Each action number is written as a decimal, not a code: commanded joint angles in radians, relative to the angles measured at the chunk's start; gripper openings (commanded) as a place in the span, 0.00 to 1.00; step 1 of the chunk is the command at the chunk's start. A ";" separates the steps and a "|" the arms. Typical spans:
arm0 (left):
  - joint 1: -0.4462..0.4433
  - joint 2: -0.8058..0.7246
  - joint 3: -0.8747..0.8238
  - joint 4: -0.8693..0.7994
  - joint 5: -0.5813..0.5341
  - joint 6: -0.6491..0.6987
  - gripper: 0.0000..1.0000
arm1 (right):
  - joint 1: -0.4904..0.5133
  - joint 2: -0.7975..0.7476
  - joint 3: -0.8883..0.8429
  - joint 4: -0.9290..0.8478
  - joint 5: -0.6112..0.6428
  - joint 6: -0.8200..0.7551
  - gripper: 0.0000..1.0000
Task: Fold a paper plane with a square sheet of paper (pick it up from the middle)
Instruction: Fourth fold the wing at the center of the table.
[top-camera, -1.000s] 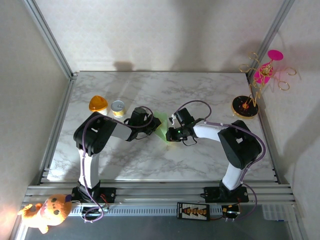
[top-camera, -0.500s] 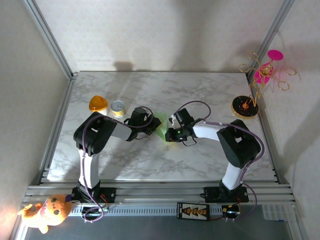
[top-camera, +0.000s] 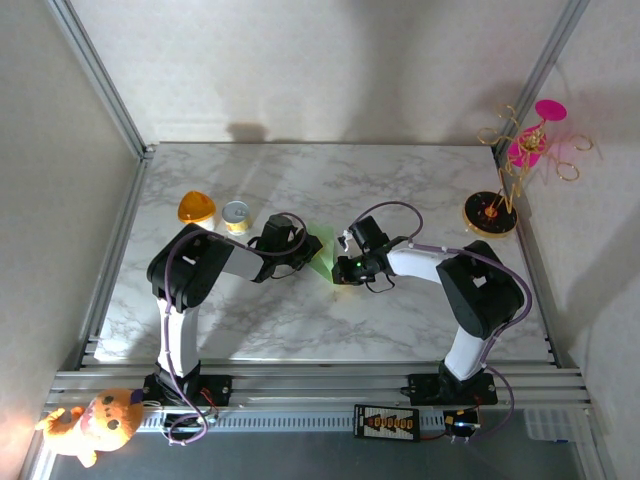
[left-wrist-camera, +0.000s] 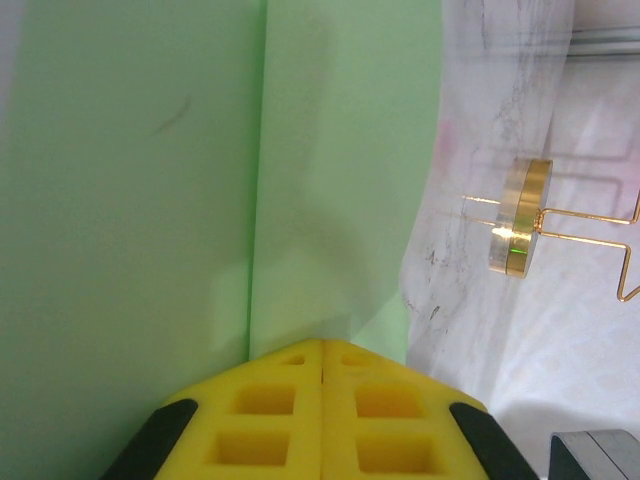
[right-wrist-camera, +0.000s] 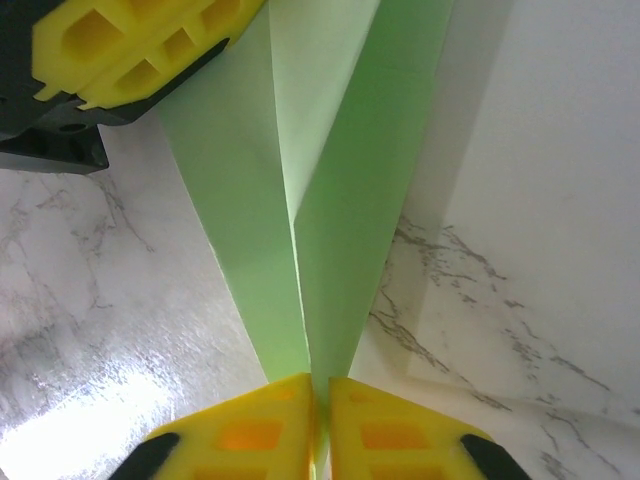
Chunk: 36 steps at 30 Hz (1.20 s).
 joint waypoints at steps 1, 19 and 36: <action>0.010 0.036 -0.037 -0.128 -0.072 -0.001 0.05 | 0.009 -0.007 -0.005 -0.024 -0.016 -0.011 0.10; 0.010 0.036 -0.038 -0.128 -0.070 0.001 0.05 | 0.009 -0.050 0.024 -0.065 0.028 -0.015 0.22; 0.010 0.038 -0.037 -0.128 -0.070 0.001 0.05 | 0.008 -0.029 0.024 -0.039 -0.014 -0.015 0.13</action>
